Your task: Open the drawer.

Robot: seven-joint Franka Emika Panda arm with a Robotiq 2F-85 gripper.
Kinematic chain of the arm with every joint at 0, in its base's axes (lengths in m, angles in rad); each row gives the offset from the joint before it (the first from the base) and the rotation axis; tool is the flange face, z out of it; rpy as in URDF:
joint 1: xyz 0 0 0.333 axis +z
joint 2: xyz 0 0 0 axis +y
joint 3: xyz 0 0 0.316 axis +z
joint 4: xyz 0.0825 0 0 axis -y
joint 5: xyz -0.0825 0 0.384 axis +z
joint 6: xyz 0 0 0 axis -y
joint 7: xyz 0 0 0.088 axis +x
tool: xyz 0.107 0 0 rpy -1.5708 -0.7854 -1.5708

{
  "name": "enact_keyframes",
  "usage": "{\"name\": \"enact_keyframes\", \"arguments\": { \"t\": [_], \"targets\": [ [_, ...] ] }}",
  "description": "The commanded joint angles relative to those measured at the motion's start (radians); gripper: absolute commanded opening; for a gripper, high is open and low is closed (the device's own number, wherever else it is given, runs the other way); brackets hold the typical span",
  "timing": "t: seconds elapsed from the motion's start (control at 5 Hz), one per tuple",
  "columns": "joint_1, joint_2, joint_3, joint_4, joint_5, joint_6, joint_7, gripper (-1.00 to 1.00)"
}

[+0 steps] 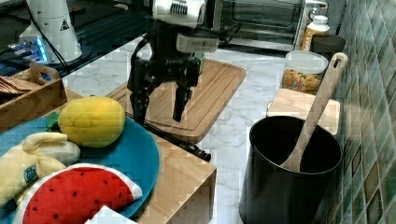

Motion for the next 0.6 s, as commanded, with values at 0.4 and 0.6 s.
{"name": "enact_keyframes", "arguments": {
  "t": [0.4, 0.6],
  "targets": [
    [-0.06, 0.075, 0.02, 0.075, 0.096, 0.0, -0.124, 1.0],
    [-0.013, 0.036, 0.034, 0.062, 0.086, -0.031, -0.047, 1.0]
  ]
}}
